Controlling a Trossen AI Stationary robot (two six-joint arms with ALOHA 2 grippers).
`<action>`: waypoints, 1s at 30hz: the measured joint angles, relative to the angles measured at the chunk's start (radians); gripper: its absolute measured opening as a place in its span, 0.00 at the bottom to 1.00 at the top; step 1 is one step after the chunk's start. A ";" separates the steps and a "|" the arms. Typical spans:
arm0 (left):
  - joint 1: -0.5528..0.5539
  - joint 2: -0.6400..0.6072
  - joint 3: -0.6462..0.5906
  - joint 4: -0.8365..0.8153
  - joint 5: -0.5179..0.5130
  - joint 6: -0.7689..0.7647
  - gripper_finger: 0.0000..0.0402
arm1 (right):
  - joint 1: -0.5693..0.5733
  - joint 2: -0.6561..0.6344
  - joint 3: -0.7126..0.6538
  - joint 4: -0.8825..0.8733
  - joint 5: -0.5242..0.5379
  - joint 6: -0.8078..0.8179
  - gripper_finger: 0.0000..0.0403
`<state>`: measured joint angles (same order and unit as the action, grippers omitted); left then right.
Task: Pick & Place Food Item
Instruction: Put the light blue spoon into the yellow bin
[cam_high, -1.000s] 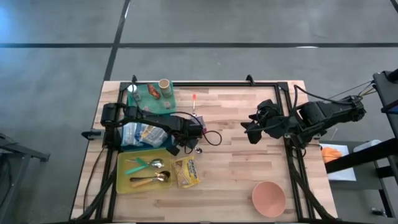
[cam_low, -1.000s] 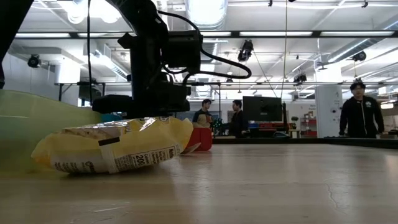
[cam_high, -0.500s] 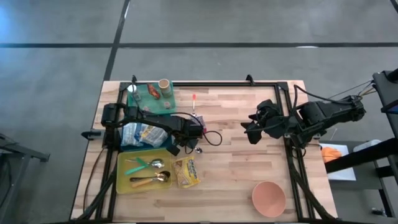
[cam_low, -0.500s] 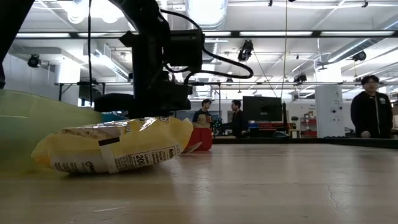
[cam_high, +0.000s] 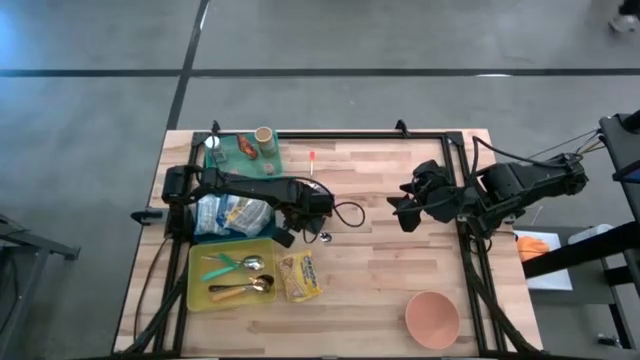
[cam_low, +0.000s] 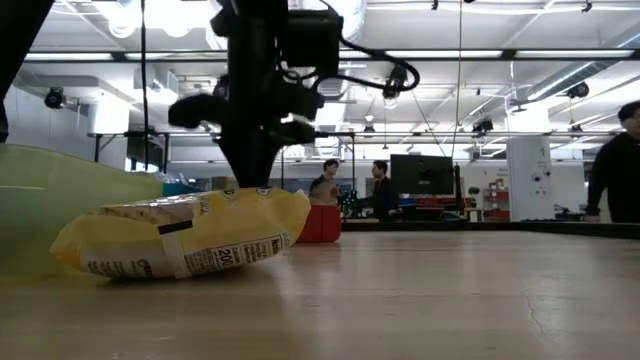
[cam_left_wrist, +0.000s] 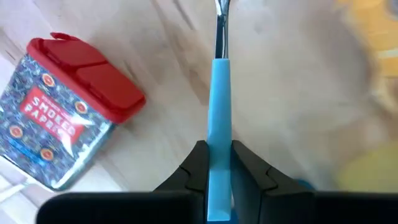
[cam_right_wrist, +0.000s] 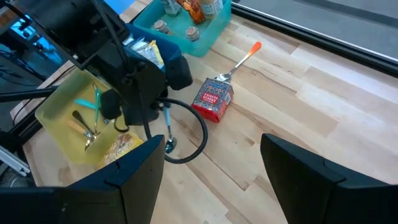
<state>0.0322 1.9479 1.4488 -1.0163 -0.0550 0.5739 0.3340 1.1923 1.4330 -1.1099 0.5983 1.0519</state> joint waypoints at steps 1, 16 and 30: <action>0.000 0.000 0.020 -0.030 0.015 -0.013 0.10 | 0.000 0.000 0.000 0.000 0.000 0.000 0.65; -0.050 -0.251 0.101 -0.205 0.153 -0.378 0.10 | -0.001 0.000 0.000 0.000 0.004 -0.121 0.65; -0.305 -0.446 -0.083 -0.387 0.128 -0.822 0.10 | -0.001 0.000 0.000 0.014 0.059 -0.163 0.65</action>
<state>-0.2724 1.5018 1.3655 -1.4037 0.0728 -0.2483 0.3328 1.1919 1.4330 -1.0955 0.6575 0.8890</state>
